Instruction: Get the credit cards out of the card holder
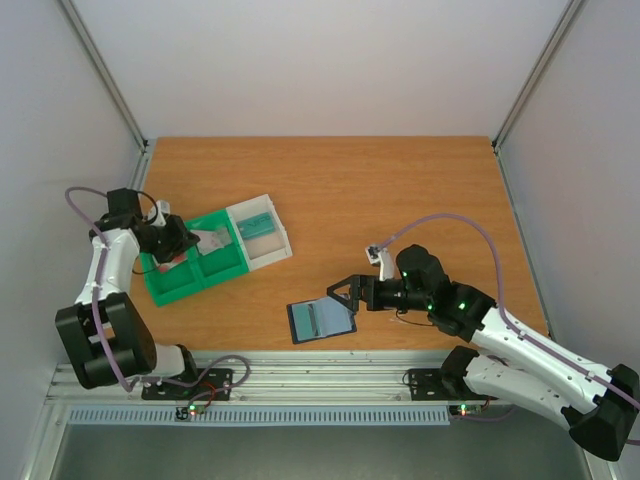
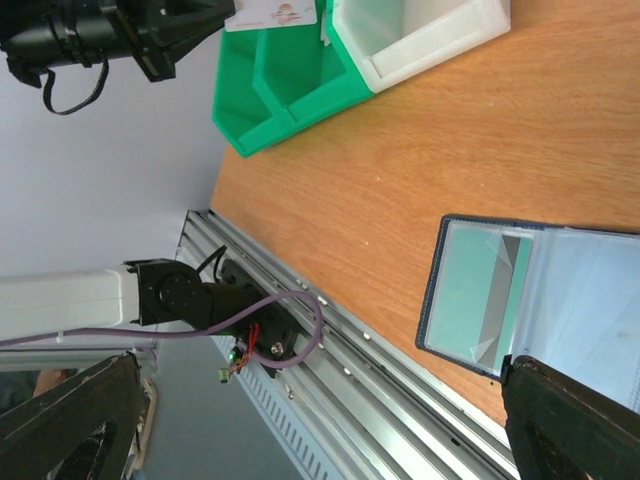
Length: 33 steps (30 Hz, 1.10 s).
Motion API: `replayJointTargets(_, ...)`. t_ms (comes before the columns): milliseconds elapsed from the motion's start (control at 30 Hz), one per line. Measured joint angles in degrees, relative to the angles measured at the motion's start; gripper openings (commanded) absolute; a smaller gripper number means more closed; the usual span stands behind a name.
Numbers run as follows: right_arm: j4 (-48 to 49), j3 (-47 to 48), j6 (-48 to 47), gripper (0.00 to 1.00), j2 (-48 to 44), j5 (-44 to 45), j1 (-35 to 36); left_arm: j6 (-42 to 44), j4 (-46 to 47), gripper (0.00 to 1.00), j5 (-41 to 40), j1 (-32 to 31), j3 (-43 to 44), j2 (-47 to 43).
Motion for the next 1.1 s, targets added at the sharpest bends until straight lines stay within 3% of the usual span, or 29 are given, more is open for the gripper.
replayJointTargets(633,-0.22,2.21,-0.02,0.98,1.07,1.07,0.00,0.42,-0.94,0.00,-3.28,-0.24,8.24,9.94)
replayJointTargets(1100,-0.70,2.23,-0.04,0.99,1.73,1.97,0.00,-0.48,-0.11,0.00,-6.86,-4.87,9.86,16.35)
